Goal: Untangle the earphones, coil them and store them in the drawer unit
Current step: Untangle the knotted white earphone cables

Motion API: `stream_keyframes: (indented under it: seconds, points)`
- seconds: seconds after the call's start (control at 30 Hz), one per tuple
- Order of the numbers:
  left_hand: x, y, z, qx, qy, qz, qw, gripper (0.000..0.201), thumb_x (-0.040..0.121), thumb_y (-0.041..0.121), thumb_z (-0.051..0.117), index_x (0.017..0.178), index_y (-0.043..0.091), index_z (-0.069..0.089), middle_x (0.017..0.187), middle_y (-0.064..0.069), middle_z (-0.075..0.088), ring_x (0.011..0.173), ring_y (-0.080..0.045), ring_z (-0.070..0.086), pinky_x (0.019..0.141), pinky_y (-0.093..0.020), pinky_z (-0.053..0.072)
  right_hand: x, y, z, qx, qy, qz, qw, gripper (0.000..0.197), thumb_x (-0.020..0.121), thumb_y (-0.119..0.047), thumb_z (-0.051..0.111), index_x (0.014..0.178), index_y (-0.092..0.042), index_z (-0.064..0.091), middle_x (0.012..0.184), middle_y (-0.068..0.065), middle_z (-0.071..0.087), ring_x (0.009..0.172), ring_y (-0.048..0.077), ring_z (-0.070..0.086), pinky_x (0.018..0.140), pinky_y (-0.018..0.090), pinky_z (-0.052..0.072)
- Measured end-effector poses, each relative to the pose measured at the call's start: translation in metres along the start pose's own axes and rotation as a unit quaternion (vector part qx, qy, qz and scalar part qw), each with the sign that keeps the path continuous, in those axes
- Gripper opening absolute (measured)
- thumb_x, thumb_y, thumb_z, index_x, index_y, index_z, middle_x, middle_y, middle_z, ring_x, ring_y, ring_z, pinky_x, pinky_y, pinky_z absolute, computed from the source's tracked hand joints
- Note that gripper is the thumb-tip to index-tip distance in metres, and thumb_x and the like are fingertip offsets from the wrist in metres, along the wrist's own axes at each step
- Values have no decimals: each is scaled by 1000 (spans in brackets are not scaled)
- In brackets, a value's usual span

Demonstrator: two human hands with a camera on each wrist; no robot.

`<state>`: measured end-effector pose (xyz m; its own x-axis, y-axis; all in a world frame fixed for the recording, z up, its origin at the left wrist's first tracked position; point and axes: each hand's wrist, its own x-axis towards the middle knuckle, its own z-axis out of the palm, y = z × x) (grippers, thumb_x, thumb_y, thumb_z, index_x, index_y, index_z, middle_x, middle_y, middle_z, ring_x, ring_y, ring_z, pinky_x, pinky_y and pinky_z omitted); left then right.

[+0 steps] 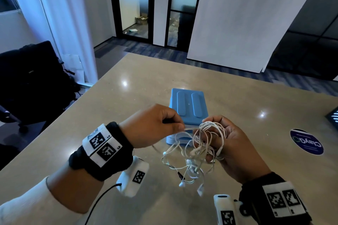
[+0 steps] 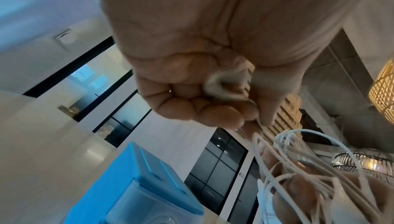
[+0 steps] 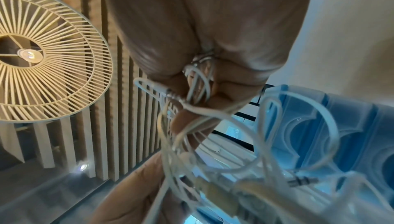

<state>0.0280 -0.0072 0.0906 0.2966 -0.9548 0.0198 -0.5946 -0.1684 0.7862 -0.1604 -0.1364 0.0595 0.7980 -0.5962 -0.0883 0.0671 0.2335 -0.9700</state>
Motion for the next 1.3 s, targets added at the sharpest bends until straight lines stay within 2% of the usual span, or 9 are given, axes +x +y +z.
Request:
stream_keyframes:
  seconds: [0.33,0.53,0.63,0.7,0.77,0.93,1.1,1.2,1.3]
  points:
    - [3,-2,-14,-24,77,-5,997,14,97,30,57,87,24,66,69,8,65,63,-6,55,64,-26,45,0,3,-4,43,-41,22,998,27,79,-1,72,102,-14,74,88,17,69,53,22,59,38,25,46]
    - [8,-9,-8,-287,179,-82,938,20,103,13,45,89,10,59,60,4,62,58,-16,62,59,-27,41,0,4,-6,74,-25,20,997,27,76,6,68,100,-5,66,85,17,67,47,19,55,36,24,44]
    - [8,-17,-3,-283,175,-125,935,18,101,15,49,90,10,61,62,1,65,58,-16,63,56,-28,41,0,2,-7,81,-11,15,997,22,78,5,66,97,-6,63,85,18,66,47,19,56,36,22,42]
    - [8,-27,1,-146,156,-113,970,8,95,15,58,99,13,65,82,-1,72,76,-14,66,66,-30,46,-1,1,-7,81,-10,14,997,19,78,2,62,95,-7,63,82,17,66,47,19,55,37,22,41]
    - [4,-29,4,32,134,-63,988,36,89,14,63,123,24,62,116,5,65,105,-9,59,87,-25,45,-1,1,-7,72,-15,15,997,18,79,1,64,95,-8,64,81,16,65,47,19,55,38,22,41]
    - [0,-2,21,141,59,107,982,60,91,28,55,145,47,36,152,24,33,145,-5,21,118,-36,19,1,1,-1,45,-50,20,998,32,71,-13,88,95,-10,66,84,16,66,52,21,59,37,24,46]
    - [4,6,28,82,55,125,987,19,92,36,63,110,34,70,102,19,69,100,2,61,94,-23,45,-1,0,-1,39,-42,18,998,19,79,2,68,94,-9,65,77,14,65,51,22,60,35,24,45]
    - [4,6,27,41,47,94,994,14,89,31,69,102,33,73,92,18,71,91,5,63,78,-2,40,-2,-1,-3,32,-38,16,999,24,77,1,69,99,-6,63,79,15,67,52,22,60,36,24,46]
    - [3,5,27,32,37,86,995,11,88,29,71,97,34,74,90,19,70,89,5,62,77,-3,41,-2,1,-4,24,-33,17,999,24,77,1,69,99,-7,65,82,16,66,55,23,60,38,25,46]
